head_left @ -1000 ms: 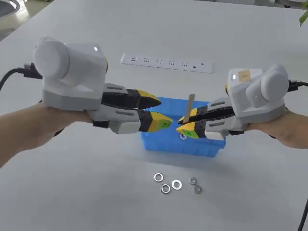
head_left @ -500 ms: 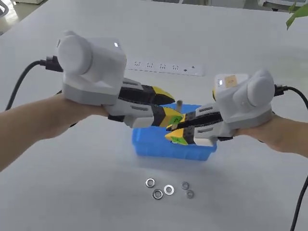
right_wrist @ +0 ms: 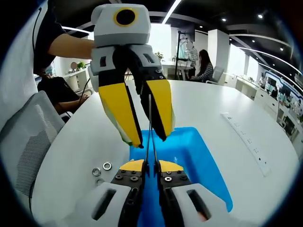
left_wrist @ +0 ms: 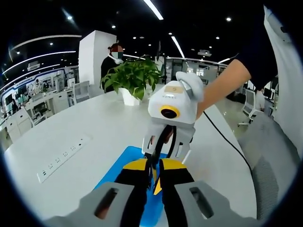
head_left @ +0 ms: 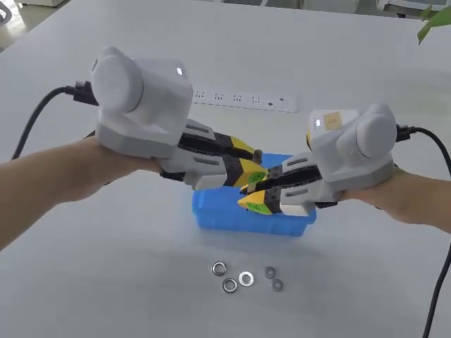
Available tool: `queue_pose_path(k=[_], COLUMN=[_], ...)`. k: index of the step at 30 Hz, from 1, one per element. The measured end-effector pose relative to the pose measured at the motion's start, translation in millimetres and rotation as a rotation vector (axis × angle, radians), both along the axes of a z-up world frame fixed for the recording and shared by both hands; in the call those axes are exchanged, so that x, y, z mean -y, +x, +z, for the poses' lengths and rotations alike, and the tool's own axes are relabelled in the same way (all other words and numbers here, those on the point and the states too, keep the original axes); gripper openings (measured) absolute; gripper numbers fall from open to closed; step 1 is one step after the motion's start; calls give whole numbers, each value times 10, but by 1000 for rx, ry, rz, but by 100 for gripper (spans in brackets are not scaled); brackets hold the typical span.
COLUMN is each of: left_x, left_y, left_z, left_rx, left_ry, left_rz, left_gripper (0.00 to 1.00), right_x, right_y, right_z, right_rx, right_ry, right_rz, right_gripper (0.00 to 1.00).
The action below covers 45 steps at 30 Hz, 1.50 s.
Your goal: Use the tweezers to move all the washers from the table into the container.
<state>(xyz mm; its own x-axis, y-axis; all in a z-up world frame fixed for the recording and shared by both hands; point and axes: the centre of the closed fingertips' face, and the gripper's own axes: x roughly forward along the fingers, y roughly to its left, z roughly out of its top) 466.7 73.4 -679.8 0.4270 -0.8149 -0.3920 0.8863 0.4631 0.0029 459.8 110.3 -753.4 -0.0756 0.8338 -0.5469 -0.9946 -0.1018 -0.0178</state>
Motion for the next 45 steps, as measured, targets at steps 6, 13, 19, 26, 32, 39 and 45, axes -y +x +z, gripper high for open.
queue_pose_path(k=[6,13,19,26,32,39,45], left_x=[-12,-19,20,-15,-87,-151,-116], left_y=[-8,-38,-78,-37,68,36,-80], left_z=[-7,-9,9,82,184,306,306], left_rx=[1,34,35,53,80,93,82], left_ry=[12,46,44,46,62,71,82], left_rz=[-10,-32,-56,-46,-26,-18,-16], left_gripper=[8,6,5,6,6,6,6], right_x=[5,2,-7,-18,-53,21,106], right_y=[-9,-31,-83,-17,56,54,8], right_z=[-11,2,29,107,227,286,380], right_rx=[-1,-1,9,33,35,66,62], right_ry=[-7,-3,-6,-2,11,25,57], right_rz=[6,4,15,-16,-46,-80,-139], right_gripper=[10,11,12,19,25,41,50])
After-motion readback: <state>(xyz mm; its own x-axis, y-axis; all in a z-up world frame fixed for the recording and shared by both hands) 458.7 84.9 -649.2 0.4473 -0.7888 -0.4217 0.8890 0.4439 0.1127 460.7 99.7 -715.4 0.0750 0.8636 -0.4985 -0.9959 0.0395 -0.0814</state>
